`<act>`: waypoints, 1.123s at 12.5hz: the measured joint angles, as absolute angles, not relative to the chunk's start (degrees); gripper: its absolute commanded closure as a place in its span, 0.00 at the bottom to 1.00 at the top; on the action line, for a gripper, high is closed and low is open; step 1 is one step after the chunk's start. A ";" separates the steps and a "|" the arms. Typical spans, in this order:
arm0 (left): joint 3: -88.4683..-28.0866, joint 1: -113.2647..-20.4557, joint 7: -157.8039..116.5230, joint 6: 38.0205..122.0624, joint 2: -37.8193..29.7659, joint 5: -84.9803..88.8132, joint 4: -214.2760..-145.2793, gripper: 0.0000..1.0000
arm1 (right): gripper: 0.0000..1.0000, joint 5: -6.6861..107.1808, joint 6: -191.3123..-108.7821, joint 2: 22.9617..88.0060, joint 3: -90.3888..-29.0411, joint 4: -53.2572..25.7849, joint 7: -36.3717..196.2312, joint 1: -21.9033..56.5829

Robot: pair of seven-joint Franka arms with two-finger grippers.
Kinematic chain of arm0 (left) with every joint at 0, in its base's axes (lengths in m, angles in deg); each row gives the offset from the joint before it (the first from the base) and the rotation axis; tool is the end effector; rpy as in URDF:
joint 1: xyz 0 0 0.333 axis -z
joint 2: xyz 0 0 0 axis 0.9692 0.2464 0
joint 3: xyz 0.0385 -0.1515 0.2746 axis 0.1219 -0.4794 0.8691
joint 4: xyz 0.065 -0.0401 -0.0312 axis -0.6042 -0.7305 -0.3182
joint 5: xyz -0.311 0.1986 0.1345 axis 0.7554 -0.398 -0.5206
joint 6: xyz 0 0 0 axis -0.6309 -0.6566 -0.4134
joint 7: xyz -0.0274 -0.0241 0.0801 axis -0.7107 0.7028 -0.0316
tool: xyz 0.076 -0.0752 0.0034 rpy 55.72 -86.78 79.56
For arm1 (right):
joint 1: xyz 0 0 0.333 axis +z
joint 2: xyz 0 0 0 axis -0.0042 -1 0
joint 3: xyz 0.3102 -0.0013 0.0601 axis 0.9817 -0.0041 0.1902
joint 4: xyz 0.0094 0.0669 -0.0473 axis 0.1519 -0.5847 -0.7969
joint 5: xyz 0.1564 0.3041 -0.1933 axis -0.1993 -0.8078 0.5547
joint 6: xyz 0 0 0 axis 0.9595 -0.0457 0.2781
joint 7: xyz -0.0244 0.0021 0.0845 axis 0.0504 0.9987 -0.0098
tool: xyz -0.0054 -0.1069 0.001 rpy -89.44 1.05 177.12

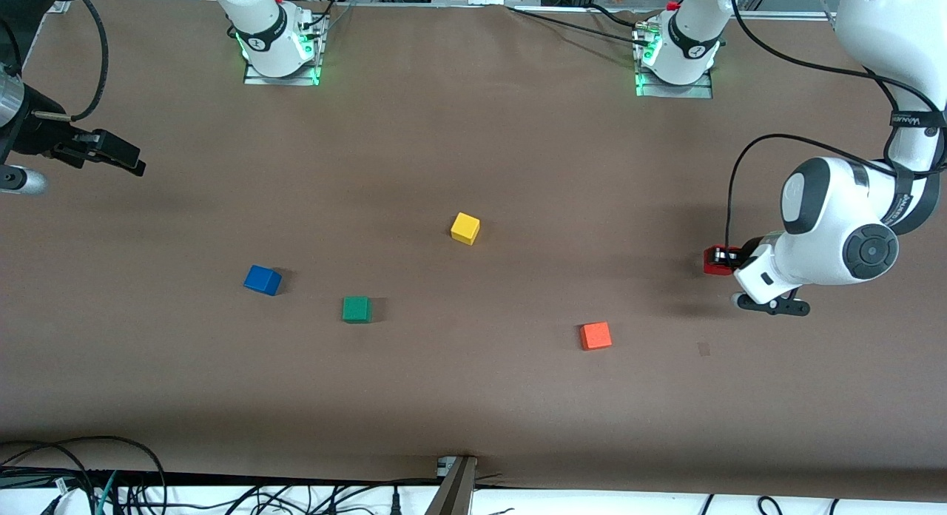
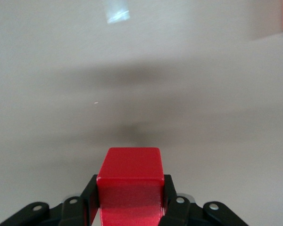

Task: Pass red block to right arm, stack on blue
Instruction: 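Lift the red cube with the left gripper while the right gripper approaches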

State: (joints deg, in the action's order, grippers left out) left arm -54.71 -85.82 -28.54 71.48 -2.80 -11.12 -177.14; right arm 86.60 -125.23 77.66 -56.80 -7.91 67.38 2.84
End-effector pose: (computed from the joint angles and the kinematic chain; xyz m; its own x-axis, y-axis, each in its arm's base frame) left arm 0.6376 -0.0310 0.3146 0.9603 -0.1277 -0.2479 -0.1159 -0.9913 0.0616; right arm 0.5599 0.0019 0.5878 0.9893 -0.1300 -0.0662 -0.1303 -0.9915 -0.0004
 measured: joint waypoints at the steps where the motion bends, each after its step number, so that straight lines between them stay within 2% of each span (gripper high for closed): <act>1: -56.64 -85.88 -28.55 70.08 -2.96 -11.11 -175.73 1.00 | 0.00 86.60 -125.23 77.66 -56.80 -7.91 67.38 2.85; 6: -66.64 -85.94 -31.53 66.86 -2.99 -3.05 -171.05 1.00 | 0.00 86.59 -125.17 77.65 -56.79 -7.91 67.38 2.87; 8: -68.69 -85.41 -35.10 67.17 -2.99 3.29 -169.00 1.00 | 0.00 85.93 -125.15 77.64 -56.79 -7.91 67.37 2.87; 12: -73.17 -84.04 -45.04 75.43 -2.82 11.91 -167.76 1.00 | 0.00 79.77 -124.16 76.76 -56.82 -7.98 67.11 2.85; 14: -75.64 -83.35 -54.60 80.98 -1.76 18.74 -167.78 1.00 | 0.00 72.71 -123.00 75.55 -56.99 -8.03 67.03 2.75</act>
State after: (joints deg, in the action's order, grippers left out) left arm -75.64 -83.35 -54.60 80.98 -1.76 18.74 -167.78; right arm 72.71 -123.00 75.55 -56.99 -8.03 67.03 2.75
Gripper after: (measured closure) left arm 0.441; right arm 0.000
